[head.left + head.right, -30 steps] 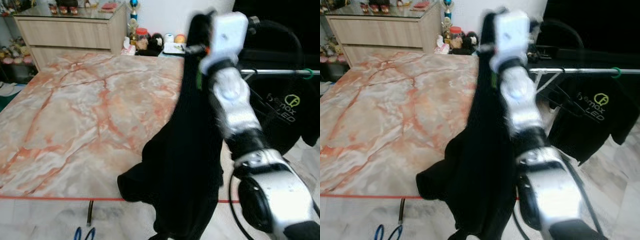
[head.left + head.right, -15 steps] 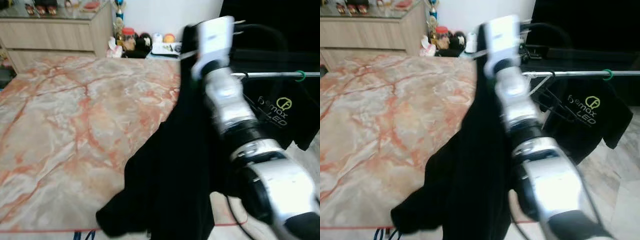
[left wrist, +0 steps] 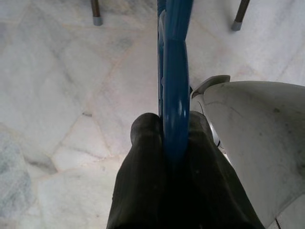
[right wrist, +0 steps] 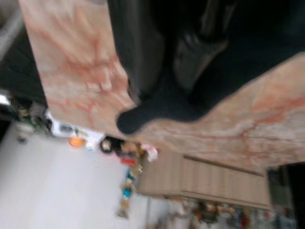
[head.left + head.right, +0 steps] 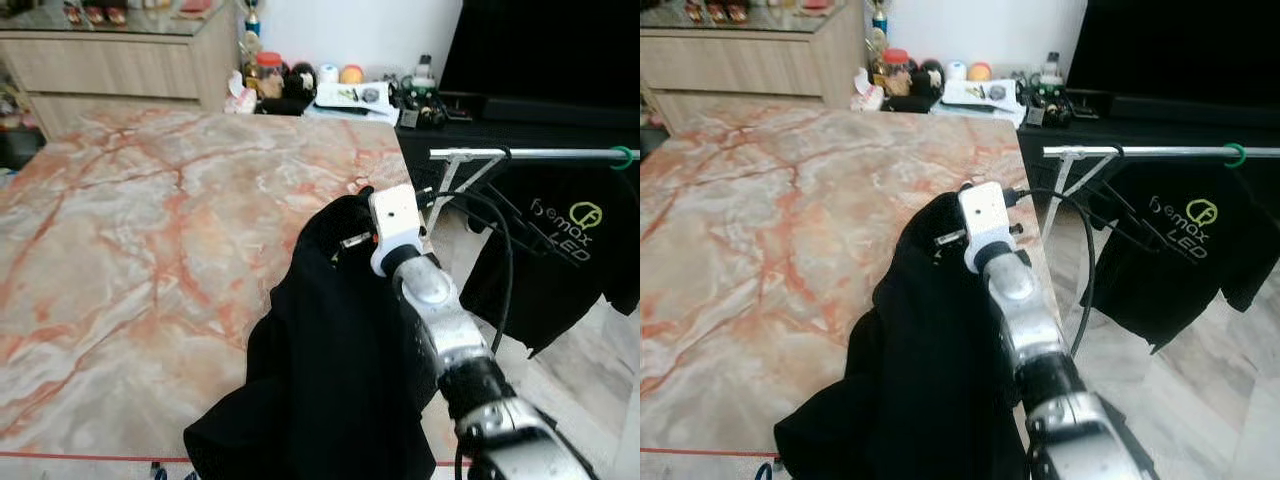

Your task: Hang hanger

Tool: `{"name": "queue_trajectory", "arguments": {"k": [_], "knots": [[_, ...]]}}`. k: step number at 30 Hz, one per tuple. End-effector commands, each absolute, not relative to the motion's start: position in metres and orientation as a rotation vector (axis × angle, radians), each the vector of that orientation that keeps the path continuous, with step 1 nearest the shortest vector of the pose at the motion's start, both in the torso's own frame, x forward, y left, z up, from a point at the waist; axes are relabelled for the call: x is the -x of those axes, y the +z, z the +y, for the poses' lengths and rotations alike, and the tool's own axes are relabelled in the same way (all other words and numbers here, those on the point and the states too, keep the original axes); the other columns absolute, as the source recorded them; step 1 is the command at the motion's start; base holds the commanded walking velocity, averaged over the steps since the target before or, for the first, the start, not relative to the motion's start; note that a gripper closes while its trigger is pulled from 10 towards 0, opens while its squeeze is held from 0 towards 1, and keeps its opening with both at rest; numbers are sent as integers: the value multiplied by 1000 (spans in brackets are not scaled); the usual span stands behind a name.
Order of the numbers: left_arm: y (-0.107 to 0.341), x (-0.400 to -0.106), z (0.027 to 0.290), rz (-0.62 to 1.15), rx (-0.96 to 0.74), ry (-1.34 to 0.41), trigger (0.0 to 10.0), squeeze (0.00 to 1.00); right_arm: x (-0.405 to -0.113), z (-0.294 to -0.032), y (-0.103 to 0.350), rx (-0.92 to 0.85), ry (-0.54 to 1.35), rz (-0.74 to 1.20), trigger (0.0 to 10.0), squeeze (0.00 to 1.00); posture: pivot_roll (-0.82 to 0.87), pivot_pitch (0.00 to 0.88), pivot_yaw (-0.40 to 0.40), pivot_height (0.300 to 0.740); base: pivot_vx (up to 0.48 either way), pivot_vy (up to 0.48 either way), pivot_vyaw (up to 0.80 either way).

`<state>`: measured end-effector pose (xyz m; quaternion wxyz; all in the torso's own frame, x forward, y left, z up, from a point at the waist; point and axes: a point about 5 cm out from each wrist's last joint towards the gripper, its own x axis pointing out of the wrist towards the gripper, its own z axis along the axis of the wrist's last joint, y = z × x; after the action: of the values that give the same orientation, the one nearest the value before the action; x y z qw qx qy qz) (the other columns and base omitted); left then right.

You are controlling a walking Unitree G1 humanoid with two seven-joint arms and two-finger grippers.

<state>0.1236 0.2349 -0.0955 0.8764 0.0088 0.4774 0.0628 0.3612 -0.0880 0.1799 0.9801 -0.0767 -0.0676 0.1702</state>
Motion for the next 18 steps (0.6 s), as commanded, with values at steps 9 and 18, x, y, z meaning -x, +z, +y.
{"name": "queue_trajectory", "arguments": {"k": [9,18], "knots": [[-100,-109,240,1064,-19,138,10000,0,-315,-114,171,70,208,-71,10000,1000,-25,104,-29,721,0,0,0],[-100,-104,245,1071,-21,146,10000,0,-281,-129,167,48,161,-63,10000,1000,-28,104,-39,721,0,0,0]]}}
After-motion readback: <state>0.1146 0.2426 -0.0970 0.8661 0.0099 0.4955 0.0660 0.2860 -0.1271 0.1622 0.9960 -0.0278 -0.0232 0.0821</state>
